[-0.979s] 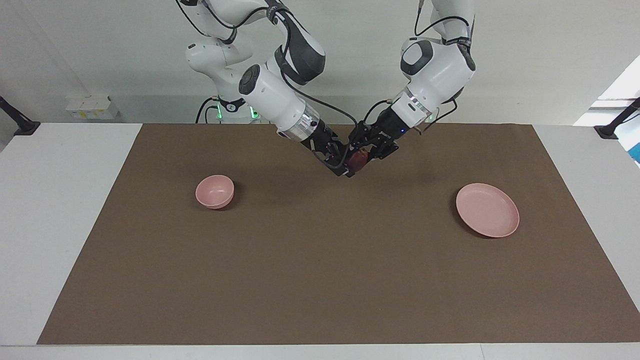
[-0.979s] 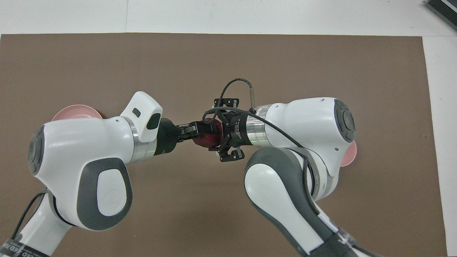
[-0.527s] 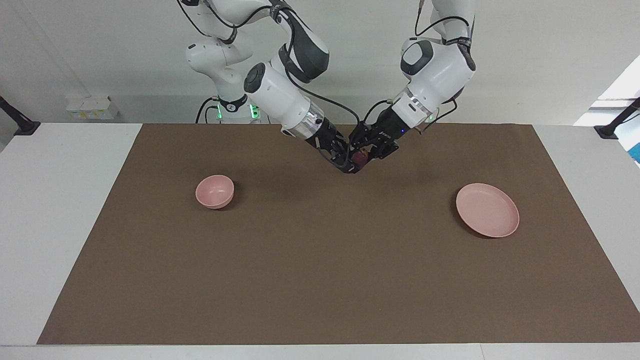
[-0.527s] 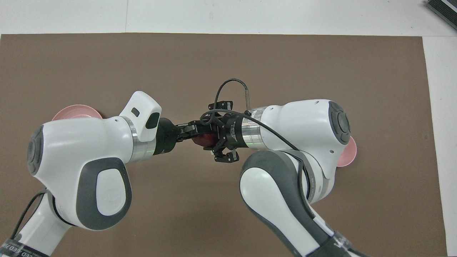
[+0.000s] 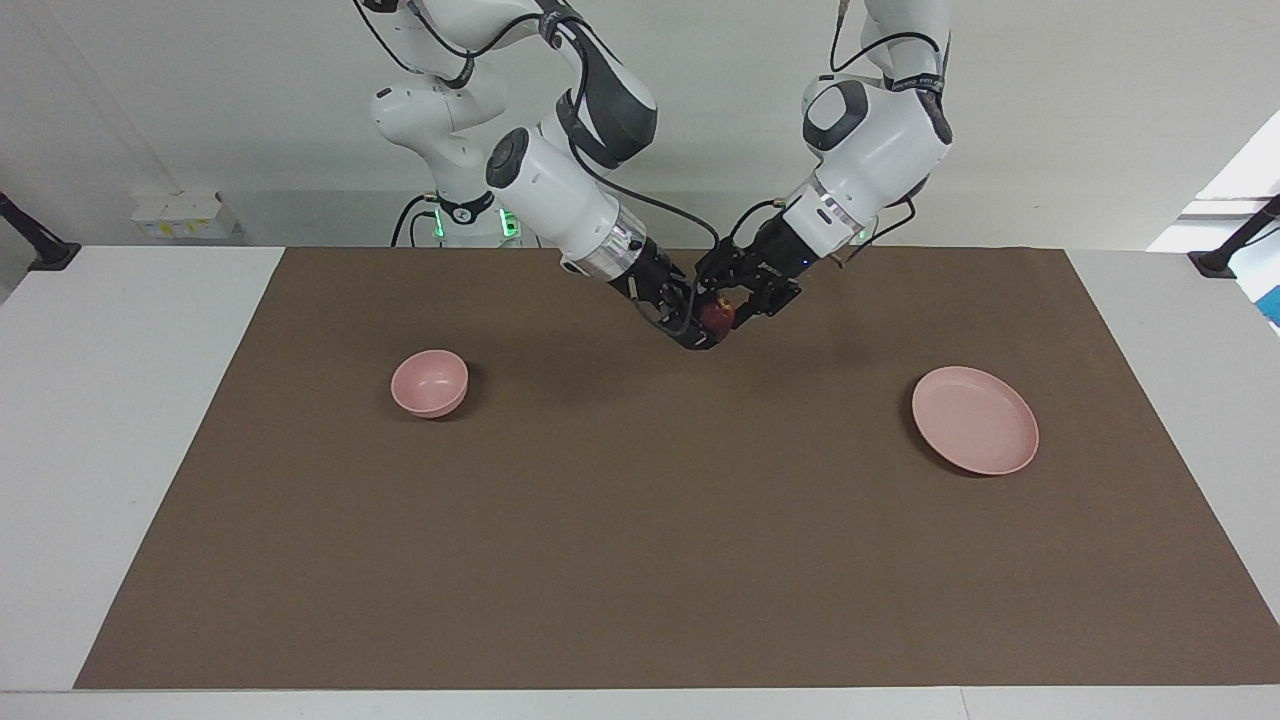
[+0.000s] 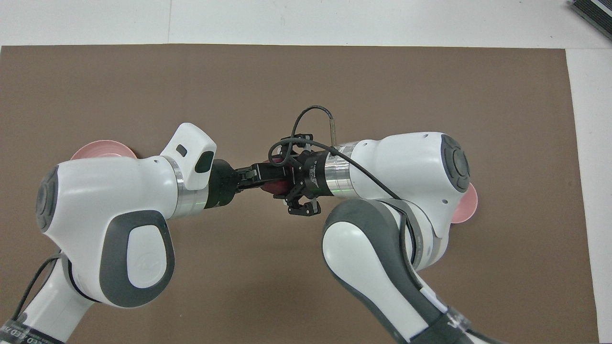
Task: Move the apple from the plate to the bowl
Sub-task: 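Carry the apple to the bowl with the right gripper while the left gripper withdraws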
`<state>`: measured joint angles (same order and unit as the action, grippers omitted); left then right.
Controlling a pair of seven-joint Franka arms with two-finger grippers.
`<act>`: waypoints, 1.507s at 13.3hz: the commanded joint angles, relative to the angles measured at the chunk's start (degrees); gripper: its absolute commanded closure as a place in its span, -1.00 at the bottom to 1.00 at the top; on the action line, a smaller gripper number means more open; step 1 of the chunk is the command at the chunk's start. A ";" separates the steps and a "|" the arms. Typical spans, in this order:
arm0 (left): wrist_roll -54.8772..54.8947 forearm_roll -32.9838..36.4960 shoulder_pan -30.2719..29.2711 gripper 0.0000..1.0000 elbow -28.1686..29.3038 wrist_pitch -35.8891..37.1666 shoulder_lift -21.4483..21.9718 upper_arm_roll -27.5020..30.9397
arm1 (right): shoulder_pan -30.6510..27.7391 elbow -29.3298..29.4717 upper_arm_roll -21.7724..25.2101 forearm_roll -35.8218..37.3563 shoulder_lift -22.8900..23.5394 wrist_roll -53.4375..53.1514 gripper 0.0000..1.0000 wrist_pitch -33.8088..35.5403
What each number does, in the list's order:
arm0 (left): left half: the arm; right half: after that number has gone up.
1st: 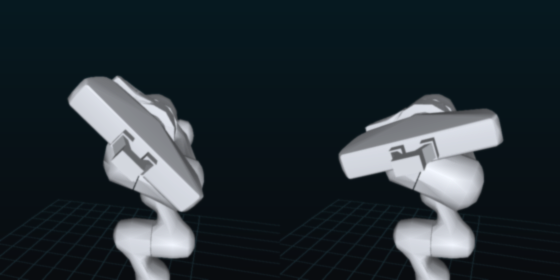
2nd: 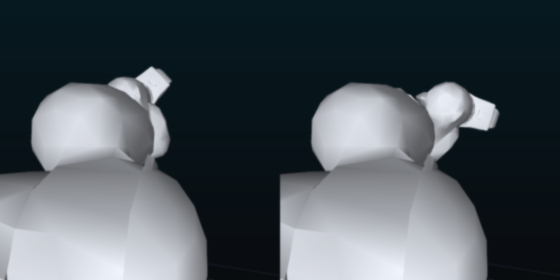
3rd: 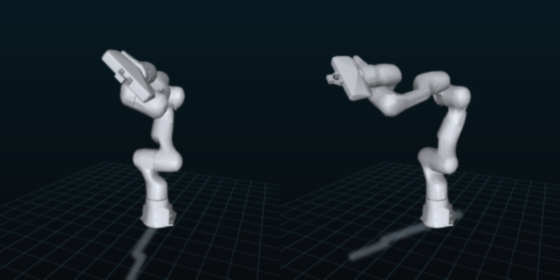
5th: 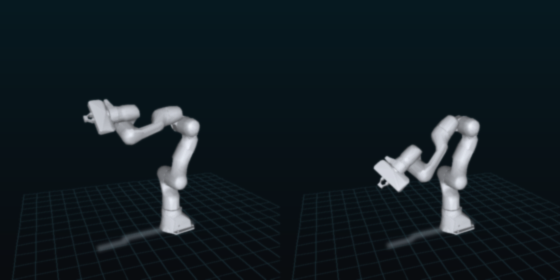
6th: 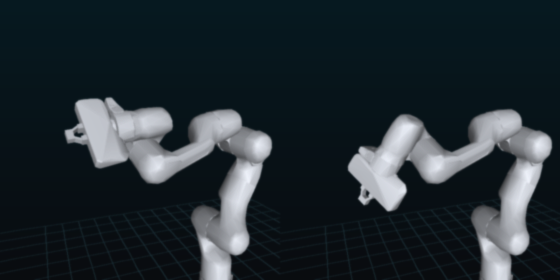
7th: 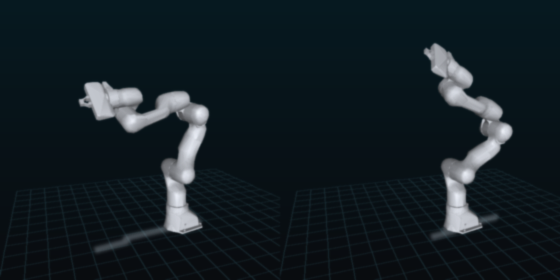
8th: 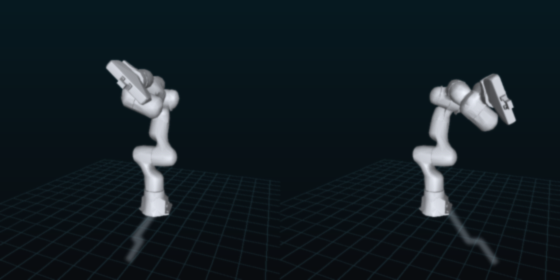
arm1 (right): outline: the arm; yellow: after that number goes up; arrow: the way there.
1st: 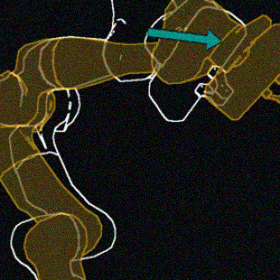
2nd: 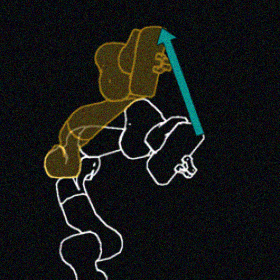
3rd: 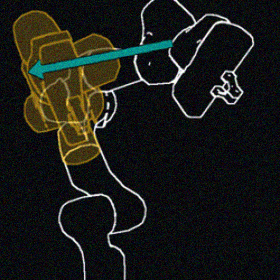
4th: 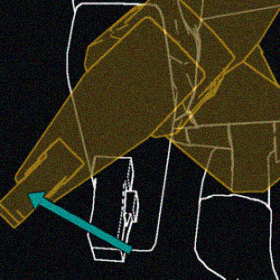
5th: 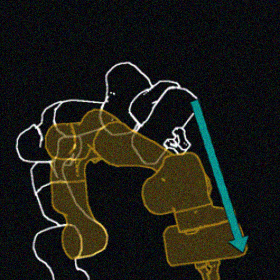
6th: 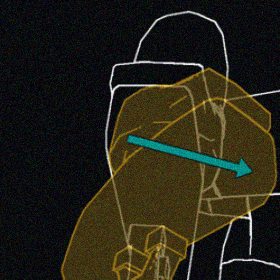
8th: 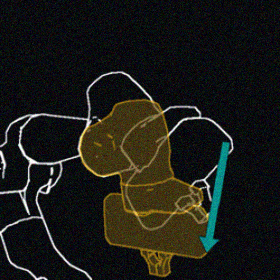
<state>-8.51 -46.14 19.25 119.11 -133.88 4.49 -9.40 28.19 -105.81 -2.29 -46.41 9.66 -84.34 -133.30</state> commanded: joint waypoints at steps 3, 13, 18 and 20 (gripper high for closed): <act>0.34 1.92 -4.12 -1.00 -0.28 10.46 2.01 1.05 | -5.15 0.26 0.01 1.48 0.98 0.67 0.83 0.41; 6.74 38.20 -15.82 -1.00 -9.40 22.69 -1.31 1.14 | -18.51 -2.64 0.09 32.06 0.46 31.30 1.00 12.10; 7.98 47.64 -16.61 -1.00 -18.10 28.57 -2.91 1.23 | -25.72 -12.20 0.10 43.49 -4.46 43.02 1.00 11.75; 12.62 47.81 -18.45 -1.00 -23.81 34.44 -3.17 2.01 | -26.70 -18.00 0.10 46.21 -7.79 43.38 0.99 10.96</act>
<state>0.36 0.56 2.90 101.24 -105.15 2.38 -7.64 2.56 -116.87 -1.47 -2.86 7.35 -42.19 -121.33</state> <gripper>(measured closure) 0.000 0.264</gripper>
